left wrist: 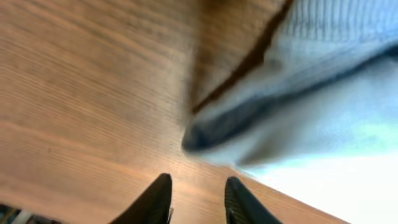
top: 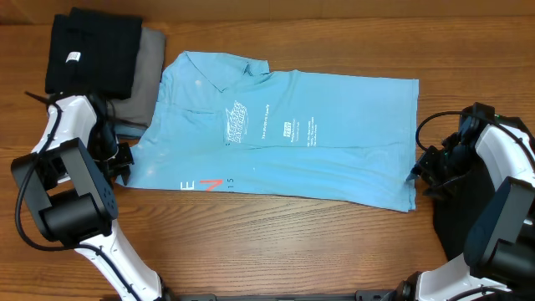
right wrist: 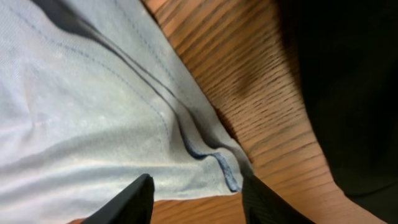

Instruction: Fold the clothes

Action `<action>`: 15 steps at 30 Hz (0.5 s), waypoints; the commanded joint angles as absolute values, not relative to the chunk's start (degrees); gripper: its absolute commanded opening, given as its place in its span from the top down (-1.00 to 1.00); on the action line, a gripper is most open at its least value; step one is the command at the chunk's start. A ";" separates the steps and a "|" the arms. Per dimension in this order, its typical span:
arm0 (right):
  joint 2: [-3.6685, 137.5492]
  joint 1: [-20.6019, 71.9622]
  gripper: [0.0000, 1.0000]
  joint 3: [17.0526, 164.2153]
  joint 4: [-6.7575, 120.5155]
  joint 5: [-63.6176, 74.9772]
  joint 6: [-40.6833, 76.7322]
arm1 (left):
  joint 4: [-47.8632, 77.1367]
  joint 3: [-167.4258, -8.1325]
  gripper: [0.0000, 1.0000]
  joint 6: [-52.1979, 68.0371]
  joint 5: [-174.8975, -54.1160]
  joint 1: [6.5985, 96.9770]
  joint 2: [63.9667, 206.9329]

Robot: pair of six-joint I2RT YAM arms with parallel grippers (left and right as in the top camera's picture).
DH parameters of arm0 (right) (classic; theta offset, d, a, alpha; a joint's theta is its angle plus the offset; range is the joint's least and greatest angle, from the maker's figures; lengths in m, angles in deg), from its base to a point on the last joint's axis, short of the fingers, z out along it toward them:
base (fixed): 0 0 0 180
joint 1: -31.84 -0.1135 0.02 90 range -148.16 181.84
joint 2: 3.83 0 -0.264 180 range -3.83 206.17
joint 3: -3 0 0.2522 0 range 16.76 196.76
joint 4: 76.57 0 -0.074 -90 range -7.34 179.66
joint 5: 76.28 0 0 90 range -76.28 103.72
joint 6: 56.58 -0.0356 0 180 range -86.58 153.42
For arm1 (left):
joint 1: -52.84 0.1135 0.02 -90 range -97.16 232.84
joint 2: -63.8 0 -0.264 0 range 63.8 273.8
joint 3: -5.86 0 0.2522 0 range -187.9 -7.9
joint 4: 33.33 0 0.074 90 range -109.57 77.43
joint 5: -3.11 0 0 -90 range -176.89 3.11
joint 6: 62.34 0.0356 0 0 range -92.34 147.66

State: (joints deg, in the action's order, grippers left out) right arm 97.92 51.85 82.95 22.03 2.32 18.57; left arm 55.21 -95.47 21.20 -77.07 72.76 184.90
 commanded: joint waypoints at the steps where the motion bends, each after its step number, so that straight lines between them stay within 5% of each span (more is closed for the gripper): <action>1: 96.13 52.16 -0.02 86.03 21.98 -0.52 20.12 | 58.34 -101.75 0.45 20.87 -79.03 73.07 185.38; 15: 88.11 52.16 -0.17 90.64 23.78 -13.02 23.47 | 67.30 -121.26 0.26 24.06 -92.08 69.28 182.41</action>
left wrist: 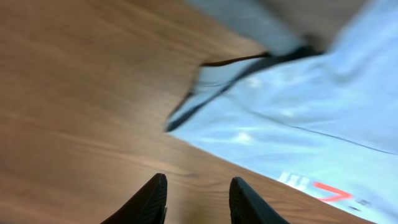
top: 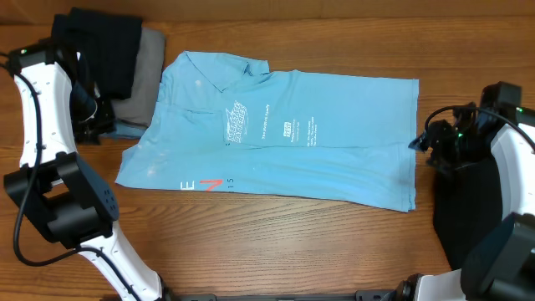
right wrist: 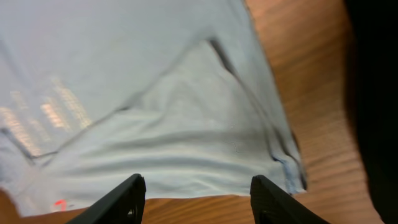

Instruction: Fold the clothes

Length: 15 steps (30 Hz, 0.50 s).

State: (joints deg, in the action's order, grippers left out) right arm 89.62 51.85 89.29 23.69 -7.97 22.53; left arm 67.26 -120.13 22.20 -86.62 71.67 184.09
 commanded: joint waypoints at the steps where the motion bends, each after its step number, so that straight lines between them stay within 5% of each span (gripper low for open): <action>1: 88.24 52.09 -0.22 90.54 23.60 -13.41 23.42 | 67.24 -120.98 0.27 24.06 -92.04 68.39 182.41; 15: 90.60 52.07 -0.35 73.84 26.14 -6.46 12.10 | 58.93 -103.60 0.21 21.20 -91.19 60.41 182.52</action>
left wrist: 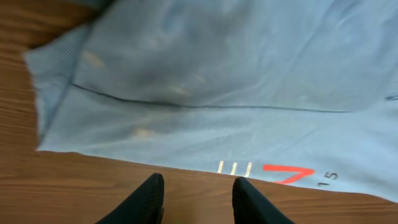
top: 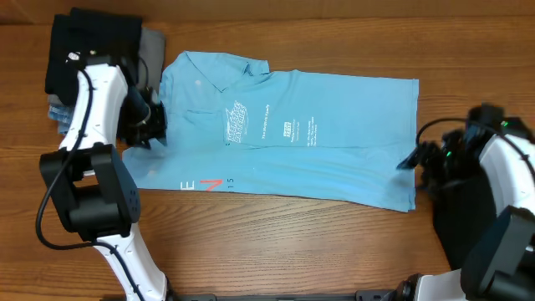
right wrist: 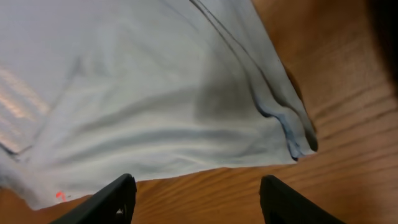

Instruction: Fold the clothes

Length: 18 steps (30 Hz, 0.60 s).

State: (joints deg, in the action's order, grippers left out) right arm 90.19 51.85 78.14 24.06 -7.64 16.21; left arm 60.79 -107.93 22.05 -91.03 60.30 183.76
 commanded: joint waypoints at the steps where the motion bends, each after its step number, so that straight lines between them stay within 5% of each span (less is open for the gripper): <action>1: 90.60 52.07 -0.33 72.39 27.34 -6.46 11.27 | 57.86 -102.25 0.21 21.20 -91.19 60.41 182.52; 9: 90.60 52.14 -0.24 63.35 37.31 -3.90 3.12 | 51.98 -93.79 0.21 20.13 -86.79 60.41 182.52; 11: 90.60 52.14 -0.04 63.26 37.92 0.38 2.16 | 50.84 -92.37 0.18 19.71 -85.63 60.41 182.52; 15: 90.58 52.68 0.67 63.26 36.61 8.25 -1.19 | 50.41 -90.40 0.19 19.71 -85.22 60.41 182.52; 18: 90.58 54.06 0.76 63.50 35.36 10.83 -1.12 | 50.54 -90.14 0.20 19.71 -85.20 60.41 182.52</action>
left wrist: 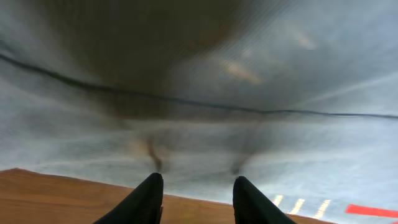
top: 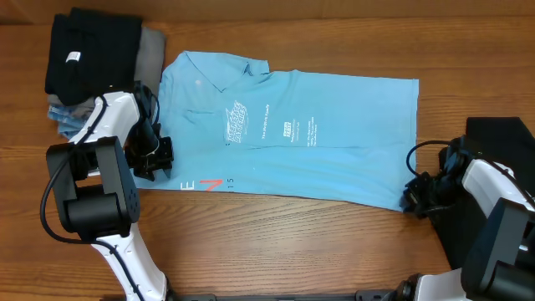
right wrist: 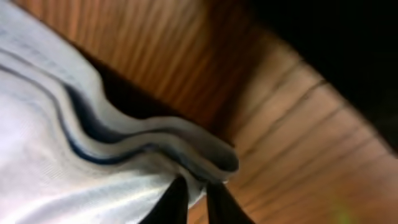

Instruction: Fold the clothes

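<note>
A light blue polo shirt (top: 284, 138) lies lengthwise across the wooden table, folded along its length, collar at the far left. My left gripper (top: 155, 160) is at the shirt's near left corner. In the left wrist view it (left wrist: 199, 186) is open, with both tips pressing on the cloth (left wrist: 249, 93) just inside the near edge. My right gripper (top: 415, 199) is at the near right corner. There the right wrist view shows it (right wrist: 198, 196) shut on the layered hem corner (right wrist: 205, 158).
A black folded garment (top: 92, 50) lies on a grey one (top: 150, 75) at the far left, just behind my left arm. More black cloth (top: 497, 134) lies at the right edge, under and behind my right arm.
My left gripper has moved from above the shirt's left side down onto its near left corner. My right gripper, then open over the near right corner, is now shut on the hem there.
Both grippers were open, low at the shirt's near corners. Then both stood farther back, the left by the folded pile, the right off the shirt's right edge. After that they were over the shirt's ends, and now they are down on the near corners.
</note>
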Action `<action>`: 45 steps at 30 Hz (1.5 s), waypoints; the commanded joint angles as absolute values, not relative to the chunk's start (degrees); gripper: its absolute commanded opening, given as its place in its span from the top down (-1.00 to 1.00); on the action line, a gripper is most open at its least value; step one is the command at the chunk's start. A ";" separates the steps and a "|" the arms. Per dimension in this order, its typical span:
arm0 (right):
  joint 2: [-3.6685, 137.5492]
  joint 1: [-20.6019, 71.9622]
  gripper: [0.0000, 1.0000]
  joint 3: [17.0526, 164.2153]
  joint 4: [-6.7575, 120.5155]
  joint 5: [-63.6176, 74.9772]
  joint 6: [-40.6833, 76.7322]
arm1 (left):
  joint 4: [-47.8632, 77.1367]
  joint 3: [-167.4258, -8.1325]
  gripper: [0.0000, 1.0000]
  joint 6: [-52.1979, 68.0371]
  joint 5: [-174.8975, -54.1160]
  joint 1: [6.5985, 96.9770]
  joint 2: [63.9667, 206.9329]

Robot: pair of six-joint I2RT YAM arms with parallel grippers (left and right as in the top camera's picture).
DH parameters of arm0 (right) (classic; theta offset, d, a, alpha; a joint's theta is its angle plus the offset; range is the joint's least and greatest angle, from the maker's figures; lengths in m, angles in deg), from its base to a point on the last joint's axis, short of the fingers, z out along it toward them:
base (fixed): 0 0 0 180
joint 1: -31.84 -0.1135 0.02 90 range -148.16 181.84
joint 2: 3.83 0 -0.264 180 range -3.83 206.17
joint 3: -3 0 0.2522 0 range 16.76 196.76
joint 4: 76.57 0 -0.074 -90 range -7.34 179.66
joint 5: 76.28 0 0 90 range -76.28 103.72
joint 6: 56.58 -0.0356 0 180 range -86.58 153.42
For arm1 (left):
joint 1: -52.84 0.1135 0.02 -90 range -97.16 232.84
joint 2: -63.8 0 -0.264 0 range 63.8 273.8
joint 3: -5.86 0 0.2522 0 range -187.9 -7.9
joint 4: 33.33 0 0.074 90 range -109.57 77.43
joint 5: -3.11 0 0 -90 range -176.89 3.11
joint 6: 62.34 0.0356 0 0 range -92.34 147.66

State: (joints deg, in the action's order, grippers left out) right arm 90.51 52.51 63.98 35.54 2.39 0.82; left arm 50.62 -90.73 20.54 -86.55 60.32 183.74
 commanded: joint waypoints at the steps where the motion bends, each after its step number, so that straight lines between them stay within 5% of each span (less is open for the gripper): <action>1: 90.58 54.63 0.76 63.80 34.81 11.46 -1.10 | 50.54 -90.14 0.20 19.71 -85.20 60.41 182.52; 6: 90.58 56.64 0.72 67.08 31.25 12.77 0.15 | 50.41 -90.29 0.19 19.95 -85.15 60.41 182.52; 10: 90.36 56.71 0.01 72.79 28.30 7.05 7.84 | 50.71 -92.76 0.26 21.11 -85.90 60.41 182.52; 15: 89.03 56.71 -0.28 81.46 24.17 -2.48 15.62 | 52.13 -98.93 0.21 24.21 -88.80 60.32 182.50; 37: 88.70 56.66 -0.41 86.99 22.73 -10.83 19.95 | 34.30 -101.37 -0.08 33.22 -92.69 59.71 182.56; 45: 88.70 56.66 -0.40 86.99 22.90 -10.85 19.75 | 30.80 -98.51 0.12 33.96 -92.30 59.30 182.56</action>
